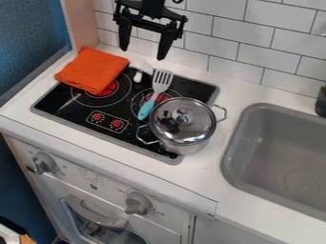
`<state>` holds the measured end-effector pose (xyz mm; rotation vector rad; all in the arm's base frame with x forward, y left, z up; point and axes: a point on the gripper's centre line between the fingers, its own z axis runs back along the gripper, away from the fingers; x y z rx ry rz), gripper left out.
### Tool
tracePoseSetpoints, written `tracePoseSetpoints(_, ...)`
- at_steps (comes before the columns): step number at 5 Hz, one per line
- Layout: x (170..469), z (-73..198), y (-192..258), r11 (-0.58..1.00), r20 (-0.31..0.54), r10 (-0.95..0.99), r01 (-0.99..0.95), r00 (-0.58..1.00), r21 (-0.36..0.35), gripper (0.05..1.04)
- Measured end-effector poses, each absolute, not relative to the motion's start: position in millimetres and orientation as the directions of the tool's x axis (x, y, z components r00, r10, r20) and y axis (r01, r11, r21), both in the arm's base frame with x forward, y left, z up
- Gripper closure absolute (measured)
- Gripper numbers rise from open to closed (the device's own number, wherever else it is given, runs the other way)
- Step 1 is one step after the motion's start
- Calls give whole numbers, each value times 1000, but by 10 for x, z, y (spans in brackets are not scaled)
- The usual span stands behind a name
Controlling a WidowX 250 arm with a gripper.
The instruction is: Move the object to the right side of the stove
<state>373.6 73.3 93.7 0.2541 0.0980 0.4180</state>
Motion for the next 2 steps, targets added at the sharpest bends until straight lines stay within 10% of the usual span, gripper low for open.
tracePoseSetpoints(2,3782,708,818,876,-106,452,-418,886,240,84)
